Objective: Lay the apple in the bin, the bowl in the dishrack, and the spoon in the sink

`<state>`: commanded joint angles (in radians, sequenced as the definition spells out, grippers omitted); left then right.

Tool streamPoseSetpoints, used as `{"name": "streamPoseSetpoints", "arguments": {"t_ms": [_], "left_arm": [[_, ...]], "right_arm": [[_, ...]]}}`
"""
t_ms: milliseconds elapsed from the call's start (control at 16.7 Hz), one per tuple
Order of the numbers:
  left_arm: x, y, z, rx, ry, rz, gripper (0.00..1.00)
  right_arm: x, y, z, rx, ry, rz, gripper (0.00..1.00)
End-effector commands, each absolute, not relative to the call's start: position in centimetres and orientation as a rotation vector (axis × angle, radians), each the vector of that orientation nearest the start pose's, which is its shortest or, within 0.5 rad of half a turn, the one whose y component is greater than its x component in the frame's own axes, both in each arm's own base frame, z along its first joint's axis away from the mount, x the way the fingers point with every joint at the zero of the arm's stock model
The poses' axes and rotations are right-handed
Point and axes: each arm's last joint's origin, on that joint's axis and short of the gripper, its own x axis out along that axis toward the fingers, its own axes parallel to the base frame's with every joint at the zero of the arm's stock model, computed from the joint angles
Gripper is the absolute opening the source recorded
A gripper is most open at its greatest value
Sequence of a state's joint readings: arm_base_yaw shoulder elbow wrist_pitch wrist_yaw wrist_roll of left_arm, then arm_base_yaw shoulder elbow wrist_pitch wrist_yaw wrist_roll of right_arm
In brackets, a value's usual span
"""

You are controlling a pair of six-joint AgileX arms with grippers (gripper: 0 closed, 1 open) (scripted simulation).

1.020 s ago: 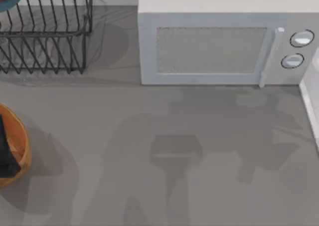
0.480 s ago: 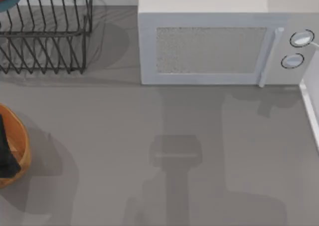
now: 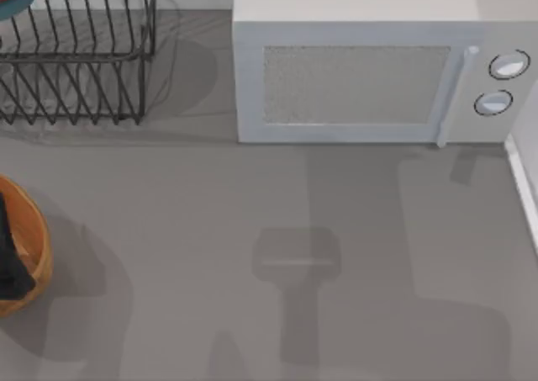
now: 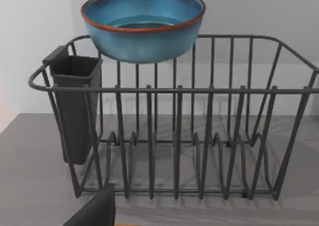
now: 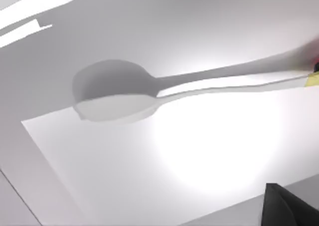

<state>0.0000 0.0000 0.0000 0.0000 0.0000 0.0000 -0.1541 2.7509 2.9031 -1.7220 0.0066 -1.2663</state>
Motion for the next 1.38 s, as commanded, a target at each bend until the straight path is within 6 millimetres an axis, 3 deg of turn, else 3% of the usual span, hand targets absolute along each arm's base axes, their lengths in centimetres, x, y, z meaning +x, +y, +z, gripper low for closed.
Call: {"name": "streamPoseSetpoints", "arguments": {"t_ms": [480,900,1200,1380], "left_arm": [[10.6,-0.1,16.0,0.0,0.0,0.0,1.0],[10.6,-0.1,16.0,0.0,0.0,0.0,1.0],[10.6,-0.1,16.0,0.0,0.0,0.0,1.0],[10.6,-0.1,16.0,0.0,0.0,0.0,1.0]], "right_arm": [[50.1,-7.5,19.0,-0.872,1.377,0.856,0.0],[50.0,-6.9,15.7,-0.877,1.379,0.874,0.0],[50.0,-7.0,15.4,-0.874,1.385,0.879,0.0],[50.0,-7.0,15.4,-0.874,1.385,0.879,0.23]]}}
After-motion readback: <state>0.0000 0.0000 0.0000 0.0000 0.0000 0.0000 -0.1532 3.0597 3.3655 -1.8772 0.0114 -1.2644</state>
